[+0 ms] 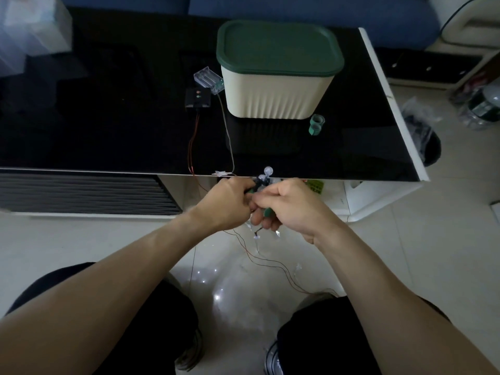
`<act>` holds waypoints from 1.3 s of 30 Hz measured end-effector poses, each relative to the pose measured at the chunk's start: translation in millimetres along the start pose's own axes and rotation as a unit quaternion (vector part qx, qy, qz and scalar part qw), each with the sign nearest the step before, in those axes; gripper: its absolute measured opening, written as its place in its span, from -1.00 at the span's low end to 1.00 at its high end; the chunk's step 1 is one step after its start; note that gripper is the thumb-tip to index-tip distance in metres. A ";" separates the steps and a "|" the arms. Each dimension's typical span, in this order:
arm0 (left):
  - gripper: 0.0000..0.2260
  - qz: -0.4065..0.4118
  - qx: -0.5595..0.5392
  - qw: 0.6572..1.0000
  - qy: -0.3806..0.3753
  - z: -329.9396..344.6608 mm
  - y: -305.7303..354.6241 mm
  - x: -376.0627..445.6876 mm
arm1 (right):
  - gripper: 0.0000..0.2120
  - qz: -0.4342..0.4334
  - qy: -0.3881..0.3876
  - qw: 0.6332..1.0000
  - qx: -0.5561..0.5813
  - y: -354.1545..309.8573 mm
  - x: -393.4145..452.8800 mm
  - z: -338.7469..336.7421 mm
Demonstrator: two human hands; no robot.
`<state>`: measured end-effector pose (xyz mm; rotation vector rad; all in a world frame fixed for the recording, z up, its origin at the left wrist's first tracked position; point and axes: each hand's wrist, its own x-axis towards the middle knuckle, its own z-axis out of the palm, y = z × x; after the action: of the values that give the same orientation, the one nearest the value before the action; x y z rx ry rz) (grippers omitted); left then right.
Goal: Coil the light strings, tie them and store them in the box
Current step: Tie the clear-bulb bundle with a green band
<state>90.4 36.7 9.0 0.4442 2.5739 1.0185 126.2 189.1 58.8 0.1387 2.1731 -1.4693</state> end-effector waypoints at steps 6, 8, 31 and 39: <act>-0.70 -0.035 -0.112 0.990 -0.083 -7.3 7.0 -3.8 | -0.75 -0.076 0.033 0.996 -0.033 -1.2 9.4 -6.1; -0.74 -0.073 -0.153 0.981 -0.095 -8.3 5.1 -2.6 | -0.74 -0.114 0.029 0.990 -0.081 1.0 13.3 -9.5; -0.74 -0.088 -0.311 0.907 -0.269 -19.2 -5.0 -6.0 | -0.87 -0.190 -0.048 0.958 -0.210 18.9 32.1 -22.2; -0.78 -0.133 -0.424 0.866 -0.229 -20.2 -10.6 1.0 | -0.89 -0.230 -0.006 0.952 -0.201 19.0 34.0 -22.5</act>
<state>79.4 17.7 15.3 0.0617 1.5071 1.5597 95.6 210.3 33.6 -0.5494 2.5546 -1.1972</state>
